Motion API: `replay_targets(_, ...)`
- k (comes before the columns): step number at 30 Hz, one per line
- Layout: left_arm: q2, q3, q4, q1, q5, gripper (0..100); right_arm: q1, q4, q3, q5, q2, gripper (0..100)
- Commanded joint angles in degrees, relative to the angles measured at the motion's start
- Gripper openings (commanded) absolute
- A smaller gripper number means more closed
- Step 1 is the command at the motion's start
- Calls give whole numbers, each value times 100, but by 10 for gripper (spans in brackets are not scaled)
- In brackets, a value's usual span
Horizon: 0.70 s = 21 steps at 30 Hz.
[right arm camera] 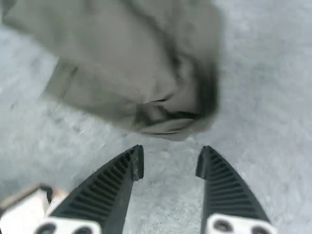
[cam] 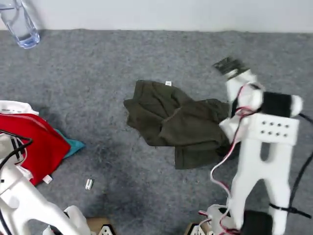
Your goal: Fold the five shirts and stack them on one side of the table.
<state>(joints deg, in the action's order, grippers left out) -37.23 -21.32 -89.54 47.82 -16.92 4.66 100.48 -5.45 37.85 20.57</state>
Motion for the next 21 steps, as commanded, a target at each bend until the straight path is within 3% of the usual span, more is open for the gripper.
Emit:
replay_targets(1,-114,207,0,0,-44,162,-611,233,-826,396,655,176)
replay_targets(7,-132,207,-18,-9,-44,162,-1842,-22,-2558,387,2123,176)
replay_targets(12,-132,207,-26,-9,-26,162,-2765,-1253,-4264,105,2967,176)
replay_targets(21,-132,-31,0,-26,-26,162,-3565,-2905,-5099,-88,2185,173)
